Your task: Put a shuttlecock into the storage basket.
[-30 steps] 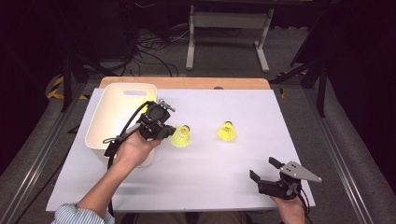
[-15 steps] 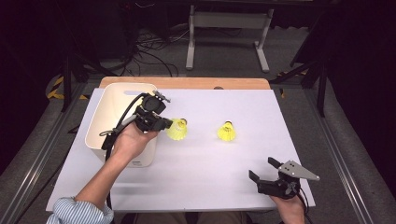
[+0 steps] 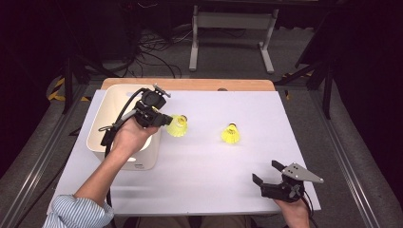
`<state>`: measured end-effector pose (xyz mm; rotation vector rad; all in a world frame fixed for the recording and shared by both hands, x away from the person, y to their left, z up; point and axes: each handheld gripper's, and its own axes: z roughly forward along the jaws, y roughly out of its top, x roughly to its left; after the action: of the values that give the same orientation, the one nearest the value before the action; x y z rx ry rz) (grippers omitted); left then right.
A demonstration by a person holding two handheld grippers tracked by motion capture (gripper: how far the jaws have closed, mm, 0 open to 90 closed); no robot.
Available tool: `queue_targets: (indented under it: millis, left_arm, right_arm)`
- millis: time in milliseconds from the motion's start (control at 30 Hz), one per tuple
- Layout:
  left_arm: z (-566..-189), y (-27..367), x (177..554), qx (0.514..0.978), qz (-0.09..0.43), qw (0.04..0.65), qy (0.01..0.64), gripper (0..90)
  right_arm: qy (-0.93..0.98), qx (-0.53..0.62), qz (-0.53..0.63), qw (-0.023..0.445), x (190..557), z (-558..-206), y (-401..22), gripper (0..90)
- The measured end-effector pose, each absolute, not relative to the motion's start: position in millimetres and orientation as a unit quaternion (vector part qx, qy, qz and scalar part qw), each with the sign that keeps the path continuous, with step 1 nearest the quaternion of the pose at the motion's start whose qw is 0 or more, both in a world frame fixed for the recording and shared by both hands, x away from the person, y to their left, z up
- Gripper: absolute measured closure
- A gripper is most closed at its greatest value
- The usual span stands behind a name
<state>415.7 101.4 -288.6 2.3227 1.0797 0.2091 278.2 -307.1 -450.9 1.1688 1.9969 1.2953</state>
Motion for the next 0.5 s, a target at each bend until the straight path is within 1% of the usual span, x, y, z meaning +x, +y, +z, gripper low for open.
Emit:
queue_targets:
  millis: [500]
  left_arm:
    - [-272, 117, 419, 0.862, 0.085, 0.282, 0.412, 89.1]
  right_arm:
    - [0.731, 0.428, 0.473, 0.243, 278, -451, -307, 8.6]
